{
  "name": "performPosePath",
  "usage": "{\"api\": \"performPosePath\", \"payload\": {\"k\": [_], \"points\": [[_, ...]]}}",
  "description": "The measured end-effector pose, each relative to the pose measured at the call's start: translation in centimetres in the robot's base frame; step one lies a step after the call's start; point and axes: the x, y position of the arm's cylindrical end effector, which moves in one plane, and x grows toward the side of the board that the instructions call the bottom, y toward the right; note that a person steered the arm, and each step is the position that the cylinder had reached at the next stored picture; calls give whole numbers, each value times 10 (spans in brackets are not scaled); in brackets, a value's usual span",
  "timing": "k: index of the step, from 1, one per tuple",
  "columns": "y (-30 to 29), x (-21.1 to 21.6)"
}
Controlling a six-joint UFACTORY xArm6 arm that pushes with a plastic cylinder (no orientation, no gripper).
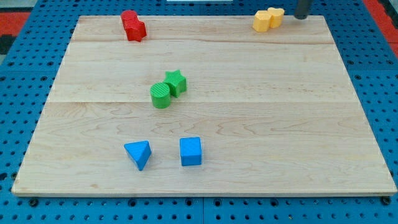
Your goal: Separate yellow hexagon and the yellow heart
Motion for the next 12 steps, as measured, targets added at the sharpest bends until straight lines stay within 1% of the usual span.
{"api": "performPosePath", "payload": {"k": [1, 2, 4, 5, 6, 7, 8, 9, 10, 11, 12], "points": [[-63, 0], [-82, 4], [-81, 11], [-57, 35], [-86, 59], [-119, 67], [-134, 59], [-90, 66], [-71, 24], [-72, 1], [-78, -1]]}}
